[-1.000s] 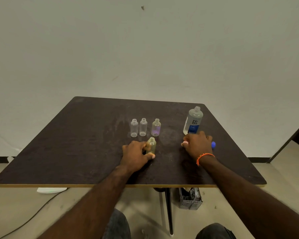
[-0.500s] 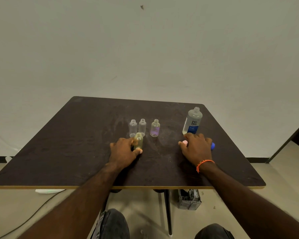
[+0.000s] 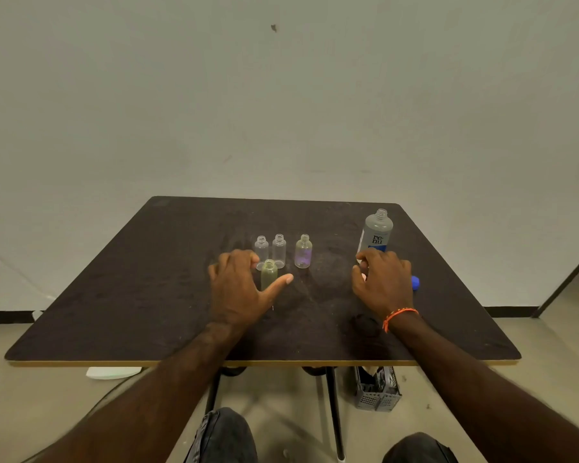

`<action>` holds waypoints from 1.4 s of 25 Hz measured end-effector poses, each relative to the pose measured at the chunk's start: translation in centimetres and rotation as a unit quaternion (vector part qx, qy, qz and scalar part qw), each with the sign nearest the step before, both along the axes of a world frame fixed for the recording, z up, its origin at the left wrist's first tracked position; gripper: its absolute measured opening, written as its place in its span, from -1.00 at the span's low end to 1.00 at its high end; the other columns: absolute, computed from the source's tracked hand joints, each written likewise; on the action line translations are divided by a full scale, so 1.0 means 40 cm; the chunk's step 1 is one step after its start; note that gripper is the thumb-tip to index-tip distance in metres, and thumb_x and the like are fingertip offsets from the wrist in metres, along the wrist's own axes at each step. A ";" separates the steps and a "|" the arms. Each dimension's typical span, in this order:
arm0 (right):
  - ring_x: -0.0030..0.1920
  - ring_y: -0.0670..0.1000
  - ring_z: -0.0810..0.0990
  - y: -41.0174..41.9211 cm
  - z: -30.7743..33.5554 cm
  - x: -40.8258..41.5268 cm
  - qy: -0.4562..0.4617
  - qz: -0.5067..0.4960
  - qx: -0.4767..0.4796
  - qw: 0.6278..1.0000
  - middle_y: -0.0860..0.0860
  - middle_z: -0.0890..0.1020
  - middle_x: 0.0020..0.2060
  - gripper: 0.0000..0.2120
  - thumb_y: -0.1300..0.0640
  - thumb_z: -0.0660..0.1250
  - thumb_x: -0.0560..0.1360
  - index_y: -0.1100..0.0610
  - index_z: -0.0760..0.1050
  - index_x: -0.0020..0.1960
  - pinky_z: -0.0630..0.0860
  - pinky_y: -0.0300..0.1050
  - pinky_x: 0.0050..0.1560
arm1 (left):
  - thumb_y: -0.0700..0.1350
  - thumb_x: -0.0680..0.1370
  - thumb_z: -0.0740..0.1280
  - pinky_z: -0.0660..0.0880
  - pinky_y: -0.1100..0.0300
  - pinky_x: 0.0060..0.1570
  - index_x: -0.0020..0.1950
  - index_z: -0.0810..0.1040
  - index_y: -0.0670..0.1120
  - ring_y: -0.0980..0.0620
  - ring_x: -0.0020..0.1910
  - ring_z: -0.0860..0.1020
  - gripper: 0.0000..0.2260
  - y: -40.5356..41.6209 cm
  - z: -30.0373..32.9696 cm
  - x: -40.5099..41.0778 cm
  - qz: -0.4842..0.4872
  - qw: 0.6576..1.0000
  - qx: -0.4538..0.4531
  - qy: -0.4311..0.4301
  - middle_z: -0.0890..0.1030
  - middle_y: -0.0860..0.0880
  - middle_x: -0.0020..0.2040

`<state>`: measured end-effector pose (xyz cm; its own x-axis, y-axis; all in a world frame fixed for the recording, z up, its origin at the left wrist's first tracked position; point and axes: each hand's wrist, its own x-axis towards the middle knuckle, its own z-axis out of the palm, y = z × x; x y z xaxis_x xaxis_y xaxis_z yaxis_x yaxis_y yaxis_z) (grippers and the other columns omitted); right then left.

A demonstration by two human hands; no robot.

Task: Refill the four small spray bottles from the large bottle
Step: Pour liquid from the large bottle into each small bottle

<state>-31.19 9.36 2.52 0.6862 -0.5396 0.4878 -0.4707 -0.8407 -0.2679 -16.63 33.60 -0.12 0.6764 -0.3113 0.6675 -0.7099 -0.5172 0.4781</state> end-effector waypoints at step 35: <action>0.13 -0.04 0.59 -0.122 0.168 0.059 -0.052 0.157 0.278 0.946 -0.08 0.62 0.16 -0.34 0.00 0.61 0.27 -0.03 0.45 0.31 0.55 -0.03 0.21 | 0.14 0.44 0.50 0.37 -0.25 0.43 0.44 0.37 0.26 0.12 0.30 0.57 -0.40 -0.386 0.191 0.038 -0.294 0.927 0.146 0.183 0.61 0.19 0.30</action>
<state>-28.85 4.47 9.25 0.8192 -0.5107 0.2609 -0.1687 -0.6495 -0.7414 -15.10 18.17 7.50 0.4972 -0.8291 0.2555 -0.7281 -0.2386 0.6426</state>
